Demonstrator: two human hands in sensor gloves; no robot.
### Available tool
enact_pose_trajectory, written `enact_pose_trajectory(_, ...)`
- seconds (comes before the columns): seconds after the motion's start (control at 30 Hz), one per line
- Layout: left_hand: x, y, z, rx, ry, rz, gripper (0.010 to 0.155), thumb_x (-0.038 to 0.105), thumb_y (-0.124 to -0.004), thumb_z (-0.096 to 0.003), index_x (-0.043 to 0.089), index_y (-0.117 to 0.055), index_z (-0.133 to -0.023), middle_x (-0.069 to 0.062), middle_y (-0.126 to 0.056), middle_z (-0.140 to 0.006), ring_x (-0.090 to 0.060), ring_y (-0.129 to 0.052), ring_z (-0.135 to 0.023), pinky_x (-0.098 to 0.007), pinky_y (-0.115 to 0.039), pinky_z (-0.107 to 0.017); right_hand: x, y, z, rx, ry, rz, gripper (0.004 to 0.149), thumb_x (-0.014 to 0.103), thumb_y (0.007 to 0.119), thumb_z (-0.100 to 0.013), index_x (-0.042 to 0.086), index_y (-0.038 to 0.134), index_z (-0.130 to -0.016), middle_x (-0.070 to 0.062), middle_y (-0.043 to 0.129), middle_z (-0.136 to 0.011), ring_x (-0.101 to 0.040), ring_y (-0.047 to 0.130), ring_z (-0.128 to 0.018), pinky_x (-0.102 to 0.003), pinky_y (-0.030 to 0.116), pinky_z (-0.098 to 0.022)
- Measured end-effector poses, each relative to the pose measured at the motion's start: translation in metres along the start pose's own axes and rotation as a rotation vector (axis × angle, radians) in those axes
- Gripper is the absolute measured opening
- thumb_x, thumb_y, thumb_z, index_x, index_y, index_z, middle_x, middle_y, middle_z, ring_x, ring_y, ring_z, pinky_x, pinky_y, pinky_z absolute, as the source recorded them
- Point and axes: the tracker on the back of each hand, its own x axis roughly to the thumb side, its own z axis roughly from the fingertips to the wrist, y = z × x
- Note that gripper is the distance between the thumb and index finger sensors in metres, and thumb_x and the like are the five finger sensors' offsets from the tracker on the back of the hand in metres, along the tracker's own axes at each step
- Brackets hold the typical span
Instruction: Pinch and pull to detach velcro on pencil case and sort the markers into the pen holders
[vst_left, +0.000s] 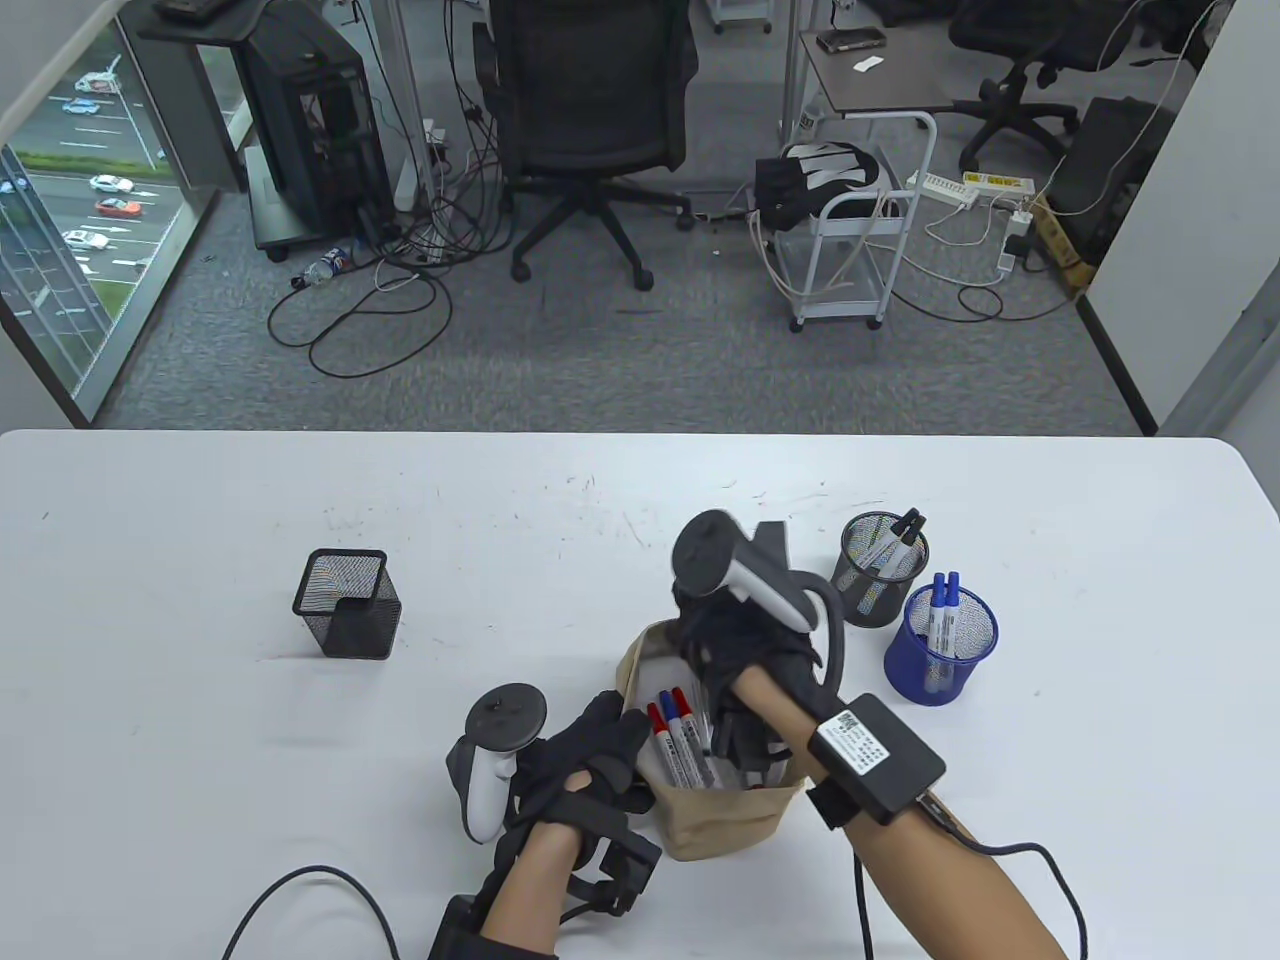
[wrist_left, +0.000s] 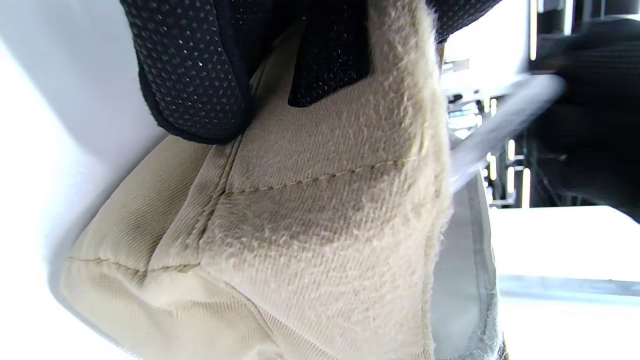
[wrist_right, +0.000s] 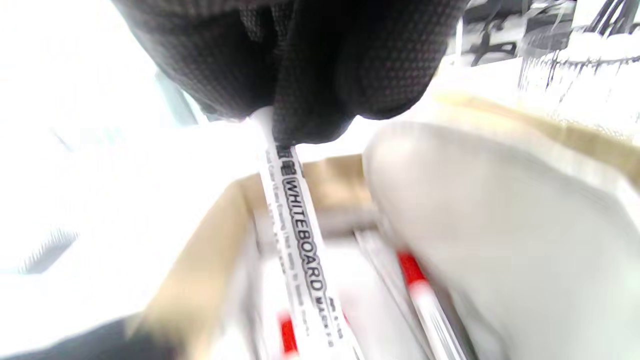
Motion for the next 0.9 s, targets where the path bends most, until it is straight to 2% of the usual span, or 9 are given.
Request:
enact_pose_trajectory(0.1, 0.0, 0.0, 0.0, -0.001, 0.0, 0.005, 0.076, 0.044, -0.069, -0.0577, 0.002, -0.044, -0.116, -0.033, -0.065, -0.111, -0.05, -0.089, -0.084, -0.04, -0.096, -0.043, -0.036, -0.048, -0.001, -0.261, 0.065, -0.116, 0.053, 0.033, 0.098, -0.041, 0.014, 0.085, -0.088, -0.01, 0.101, -0.073, -0.021, 0.106, -0.04, -0.035, 0.089, -0.03)
enact_pose_trajectory(0.17, 0.0, 0.0, 0.0, -0.002, -0.001, 0.005, 0.076, 0.044, -0.069, -0.0578, 0.002, -0.044, -0.116, -0.033, -0.065, -0.111, -0.049, -0.089, -0.084, -0.04, -0.096, -0.043, -0.064, -0.069, -0.004, -0.423, 0.137, -0.126, 0.052, 0.033, 0.098, -0.041, 0.014, 0.085, -0.087, -0.009, 0.101, -0.073, -0.022, 0.107, -0.041, -0.035, 0.089, -0.03)
enact_pose_trajectory(0.33, 0.0, 0.0, -0.001, -0.009, 0.001, -0.001, 0.076, 0.045, -0.069, -0.0579, 0.002, -0.043, -0.116, -0.033, -0.065, -0.111, -0.049, -0.089, -0.084, -0.04, -0.096, -0.043, -0.107, -0.081, -0.017, -0.588, 0.245, -0.054, 0.049, 0.03, 0.097, -0.041, 0.017, 0.085, -0.087, -0.008, 0.1, -0.077, -0.023, 0.107, -0.047, -0.037, 0.089, -0.033)
enact_pose_trajectory(0.43, 0.001, -0.001, -0.001, -0.014, 0.004, -0.006, 0.076, 0.045, -0.068, -0.0582, 0.002, -0.043, -0.116, -0.032, -0.065, -0.111, -0.049, -0.089, -0.085, -0.04, -0.096, -0.044, -0.122, -0.077, -0.03, -0.59, 0.3, -0.038, 0.048, 0.028, 0.096, -0.042, 0.02, 0.084, -0.088, -0.005, 0.099, -0.08, -0.024, 0.107, -0.052, -0.038, 0.089, -0.035)
enact_pose_trajectory(0.57, 0.001, 0.0, -0.001, -0.014, 0.006, -0.003, 0.076, 0.045, -0.069, -0.0581, 0.002, -0.043, -0.116, -0.033, -0.065, -0.111, -0.049, -0.089, -0.085, -0.04, -0.096, -0.044, -0.139, -0.065, -0.049, -0.524, 0.374, -0.061, 0.049, 0.028, 0.095, -0.043, 0.019, 0.083, -0.09, -0.006, 0.098, -0.082, -0.024, 0.107, -0.053, -0.038, 0.089, -0.035)
enact_pose_trajectory(0.63, 0.001, -0.001, -0.001, -0.012, 0.004, -0.007, 0.076, 0.045, -0.069, -0.0581, 0.002, -0.043, -0.116, -0.032, -0.065, -0.111, -0.049, -0.089, -0.084, -0.04, -0.096, -0.043, -0.143, -0.062, -0.054, -0.463, 0.397, -0.049, 0.061, 0.035, 0.095, -0.041, 0.014, 0.077, -0.096, -0.013, 0.094, -0.087, -0.027, 0.106, -0.056, -0.04, 0.089, -0.036)
enact_pose_trajectory(0.67, 0.001, -0.001, -0.001, -0.011, 0.003, -0.009, 0.076, 0.045, -0.069, -0.0582, 0.002, -0.043, -0.116, -0.033, -0.065, -0.111, -0.049, -0.089, -0.085, -0.04, -0.096, -0.044, -0.143, -0.063, -0.053, -0.479, 0.404, -0.033, 0.063, 0.037, 0.095, -0.041, 0.013, 0.077, -0.096, -0.013, 0.094, -0.088, -0.027, 0.106, -0.056, -0.04, 0.089, -0.037)
enact_pose_trajectory(0.8, 0.002, -0.001, -0.002, -0.015, 0.004, -0.011, 0.076, 0.045, -0.068, -0.0582, 0.003, -0.043, -0.116, -0.032, -0.065, -0.111, -0.049, -0.089, -0.085, -0.04, -0.096, -0.044, -0.125, -0.067, -0.042, -0.434, 0.287, -0.084, 0.062, 0.037, 0.094, -0.041, 0.008, 0.079, -0.093, -0.016, 0.097, -0.083, -0.028, 0.107, -0.051, -0.04, 0.089, -0.033)
enact_pose_trajectory(0.9, 0.002, -0.001, -0.002, -0.017, 0.005, -0.021, 0.076, 0.045, -0.068, -0.0584, 0.003, -0.043, -0.116, -0.032, -0.065, -0.111, -0.049, -0.089, -0.085, -0.039, -0.096, -0.044, -0.094, -0.064, -0.026, -0.311, 0.179, -0.093, 0.058, 0.037, 0.094, -0.042, 0.007, 0.082, -0.09, -0.016, 0.099, -0.078, -0.027, 0.107, -0.046, -0.039, 0.089, -0.032)
